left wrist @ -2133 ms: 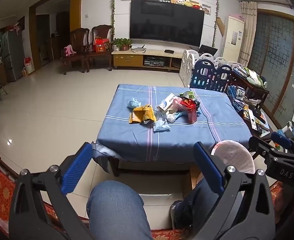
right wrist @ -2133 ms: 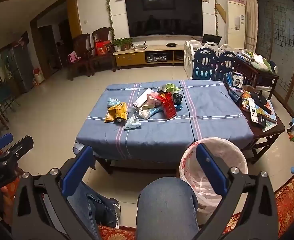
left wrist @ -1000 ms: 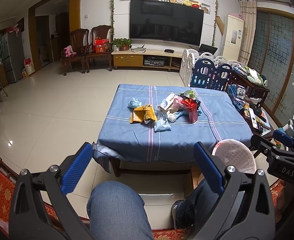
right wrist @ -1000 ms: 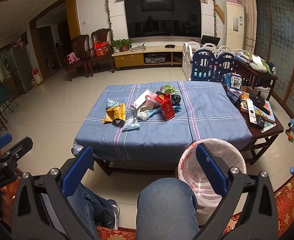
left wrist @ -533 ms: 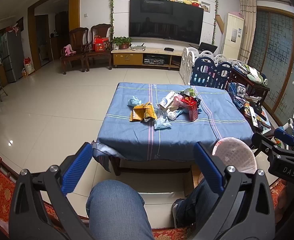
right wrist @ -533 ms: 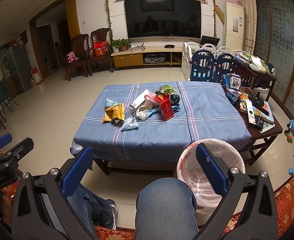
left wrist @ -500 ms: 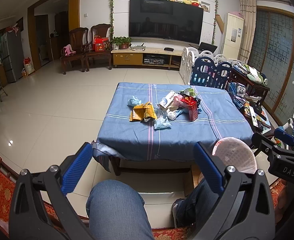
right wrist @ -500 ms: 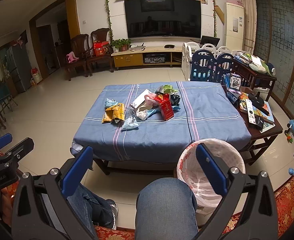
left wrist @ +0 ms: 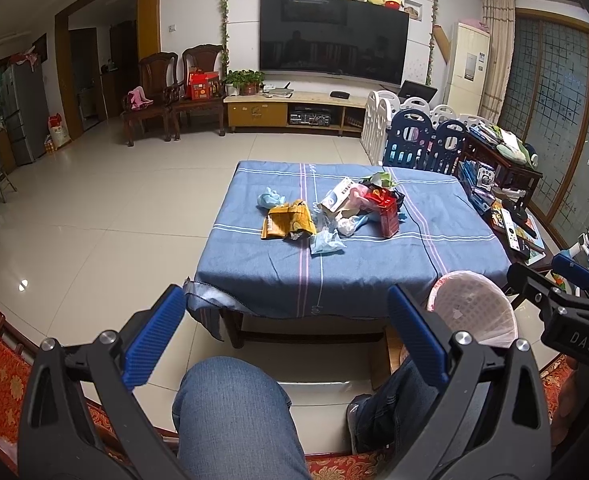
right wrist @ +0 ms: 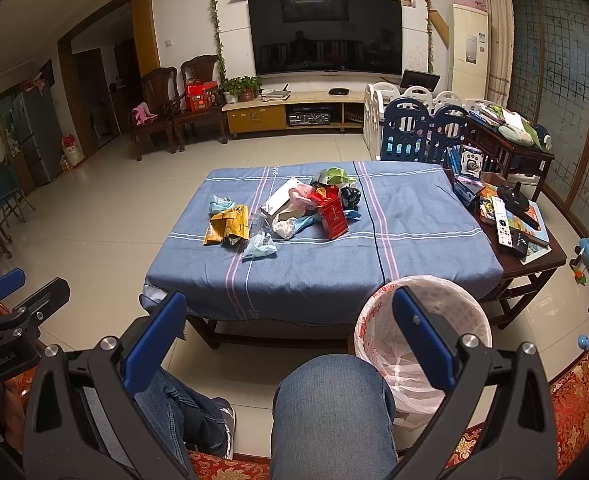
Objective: Collect trash
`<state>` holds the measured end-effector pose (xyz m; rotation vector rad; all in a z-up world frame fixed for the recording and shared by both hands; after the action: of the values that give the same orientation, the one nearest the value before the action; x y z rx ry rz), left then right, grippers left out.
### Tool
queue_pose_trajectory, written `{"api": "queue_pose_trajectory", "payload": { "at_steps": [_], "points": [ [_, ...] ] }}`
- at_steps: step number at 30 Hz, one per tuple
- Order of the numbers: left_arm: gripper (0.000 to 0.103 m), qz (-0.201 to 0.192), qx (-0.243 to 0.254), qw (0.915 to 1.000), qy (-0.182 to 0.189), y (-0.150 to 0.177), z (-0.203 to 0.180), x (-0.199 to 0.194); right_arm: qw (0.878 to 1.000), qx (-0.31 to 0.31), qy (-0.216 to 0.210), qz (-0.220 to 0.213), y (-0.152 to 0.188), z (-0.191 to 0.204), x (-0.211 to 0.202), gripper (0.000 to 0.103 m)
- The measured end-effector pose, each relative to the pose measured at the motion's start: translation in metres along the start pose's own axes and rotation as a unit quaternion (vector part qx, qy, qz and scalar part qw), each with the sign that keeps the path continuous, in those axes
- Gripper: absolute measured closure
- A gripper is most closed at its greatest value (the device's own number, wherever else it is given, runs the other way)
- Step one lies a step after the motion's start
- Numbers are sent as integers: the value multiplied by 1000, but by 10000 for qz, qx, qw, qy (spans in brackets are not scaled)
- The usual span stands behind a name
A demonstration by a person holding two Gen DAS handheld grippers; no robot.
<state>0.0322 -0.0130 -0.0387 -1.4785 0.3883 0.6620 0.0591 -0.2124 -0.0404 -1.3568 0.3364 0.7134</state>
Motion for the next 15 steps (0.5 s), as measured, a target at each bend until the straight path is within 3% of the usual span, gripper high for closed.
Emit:
{"api": "queue_pose_trajectory", "payload": {
  "at_steps": [9, 15],
  "points": [
    [3, 69, 38, 10000, -61, 3, 0, 6, 10000, 12, 9, 29, 3, -1, 3, 2],
    [3, 314, 36, 9993, 197, 7, 0, 15, 10000, 6, 9, 67, 5, -4, 6, 3]
  ]
}}
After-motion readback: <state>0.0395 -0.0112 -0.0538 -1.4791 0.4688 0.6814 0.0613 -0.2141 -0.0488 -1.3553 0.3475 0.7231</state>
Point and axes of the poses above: each gripper's, at about its wrist camera, not at the fingertips, and x roughly the way its jaws point, z to its left, y to its underside, the point moved 3 cm from there along x, roughly the way its jaws point, and after that the axes turned 9 degrees about -y, right-handed, at the moved point
